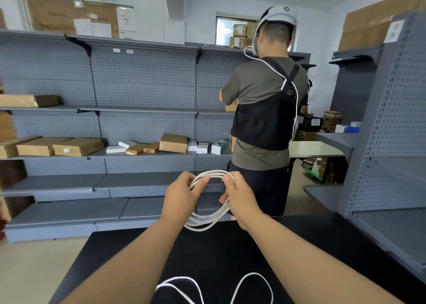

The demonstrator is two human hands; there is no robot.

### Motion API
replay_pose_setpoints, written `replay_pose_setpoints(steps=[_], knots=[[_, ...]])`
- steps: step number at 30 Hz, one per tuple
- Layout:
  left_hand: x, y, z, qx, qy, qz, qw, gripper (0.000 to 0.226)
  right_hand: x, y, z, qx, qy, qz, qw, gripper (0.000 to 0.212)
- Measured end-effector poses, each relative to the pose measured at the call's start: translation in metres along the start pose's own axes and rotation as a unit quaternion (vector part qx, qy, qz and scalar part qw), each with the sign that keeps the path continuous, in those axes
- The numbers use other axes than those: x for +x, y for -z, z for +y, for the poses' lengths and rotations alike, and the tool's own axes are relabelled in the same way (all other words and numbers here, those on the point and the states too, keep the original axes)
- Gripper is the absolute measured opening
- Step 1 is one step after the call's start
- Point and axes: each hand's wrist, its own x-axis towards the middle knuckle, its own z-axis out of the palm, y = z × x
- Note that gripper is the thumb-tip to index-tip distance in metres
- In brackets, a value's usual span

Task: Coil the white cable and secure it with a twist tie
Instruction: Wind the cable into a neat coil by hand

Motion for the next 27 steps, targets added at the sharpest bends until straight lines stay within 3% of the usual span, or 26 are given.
replay_pose_setpoints(steps=[3, 7, 11, 19, 27], knots=[[-0.002, -0.001, -0.004, -0.053, 0.037, -0.014, 0.998, 0.028, 0.002, 0.001, 0.002, 0.025, -0.019, 0.033, 0.999, 0.019], [-0.004, -0.001, -0.003, -0.073, 0.036, -0.030, 0.996, 0.028, 0.003, 0.004, 0.002, -0.019, 0.014, 0.015, 1.000, 0.019], [-0.001, 0.001, -0.001, 0.026, -0.013, -0.018, 0.999, 0.028, 0.007, 0.008, -0.001, -0.105, 0.080, -0.026, 0.991, 0.012], [-0.002, 0.001, 0.007, 0.146, -0.075, -0.018, 0.986, 0.035, 0.008, 0.011, -0.006, -0.249, 0.156, -0.049, 0.955, 0.025], [-0.001, -0.001, 0.004, 0.097, -0.060, -0.028, 0.993, 0.027, 0.004, 0.007, 0.004, -0.217, 0.096, 0.031, 0.971, 0.022]])
